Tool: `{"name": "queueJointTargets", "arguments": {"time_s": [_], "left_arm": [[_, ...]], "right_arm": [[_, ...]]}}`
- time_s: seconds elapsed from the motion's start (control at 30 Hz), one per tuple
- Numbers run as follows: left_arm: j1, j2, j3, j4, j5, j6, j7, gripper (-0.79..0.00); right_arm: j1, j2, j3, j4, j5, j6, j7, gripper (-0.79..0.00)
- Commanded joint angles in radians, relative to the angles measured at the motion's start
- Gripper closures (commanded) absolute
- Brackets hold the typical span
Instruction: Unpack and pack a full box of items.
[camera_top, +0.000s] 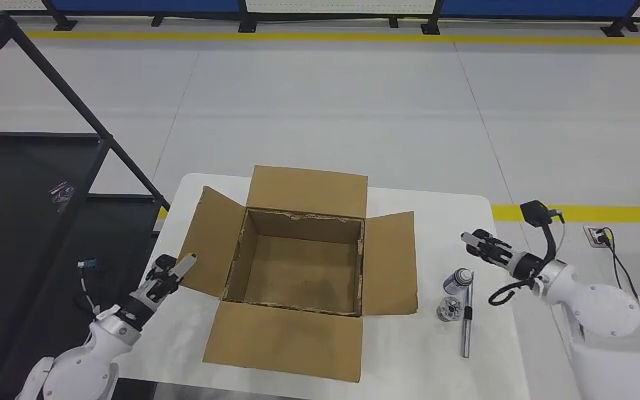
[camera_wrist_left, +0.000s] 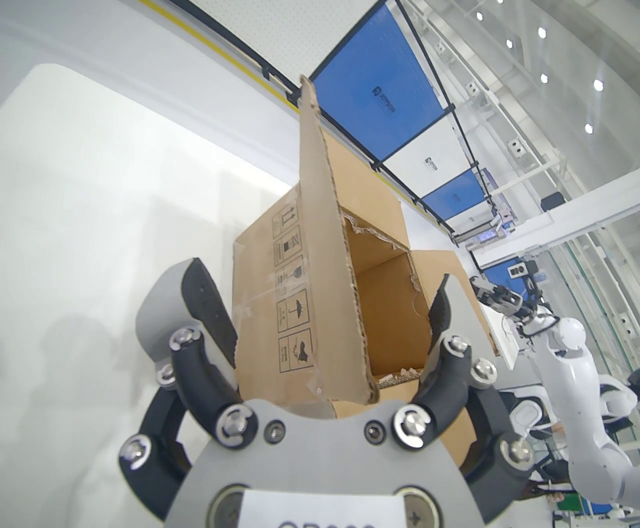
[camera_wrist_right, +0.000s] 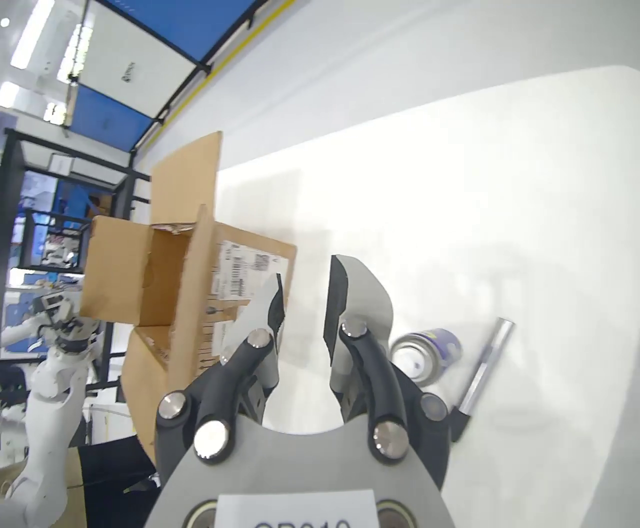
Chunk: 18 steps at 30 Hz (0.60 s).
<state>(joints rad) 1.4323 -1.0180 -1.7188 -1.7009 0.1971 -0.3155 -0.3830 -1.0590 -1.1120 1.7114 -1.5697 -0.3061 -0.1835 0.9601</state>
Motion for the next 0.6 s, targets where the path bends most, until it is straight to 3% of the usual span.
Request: {"name": "queueJointTargets", "arguments": {"time_s": [0.0, 0.03, 0.07, 0.1, 0.17, 0.23, 0.57], "left_arm": [[-0.001, -0.001, 0.002, -0.005, -0.004, 0.026, 0.004, -0.785], [-0.002, -0.002, 0.003, -0.008, -0.005, 0.032, 0.004, -0.785], [-0.002, -0.002, 0.003, -0.008, -0.006, 0.042, 0.006, -0.693], [-0.005, -0.003, 0.004, -0.009, -0.009, 0.054, 0.011, -0.557], [-0.01, -0.004, 0.009, -0.015, -0.012, 0.065, 0.014, -0.197], [-0.012, -0.005, 0.01, -0.022, -0.015, 0.07, 0.014, 0.0], [-0.011, -0.005, 0.004, -0.031, -0.026, 0.07, -0.014, 0.0]], "right_arm": [[0.009, 0.001, -0.01, -0.004, 0.079, -0.039, 0.03, -0.785], [0.015, 0.0, -0.013, -0.003, 0.131, -0.059, 0.028, -0.785], [0.019, -0.003, -0.021, 0.003, 0.198, -0.073, 0.019, -0.785], [0.024, -0.004, -0.037, 0.006, 0.223, -0.084, 0.034, -0.785], [0.027, -0.004, -0.044, 0.004, 0.225, -0.088, 0.042, -0.785], [0.027, -0.004, -0.044, 0.004, 0.225, -0.088, 0.042, -0.785], [0.022, -0.004, -0.049, 0.001, 0.219, -0.084, 0.033, -0.785]]}}
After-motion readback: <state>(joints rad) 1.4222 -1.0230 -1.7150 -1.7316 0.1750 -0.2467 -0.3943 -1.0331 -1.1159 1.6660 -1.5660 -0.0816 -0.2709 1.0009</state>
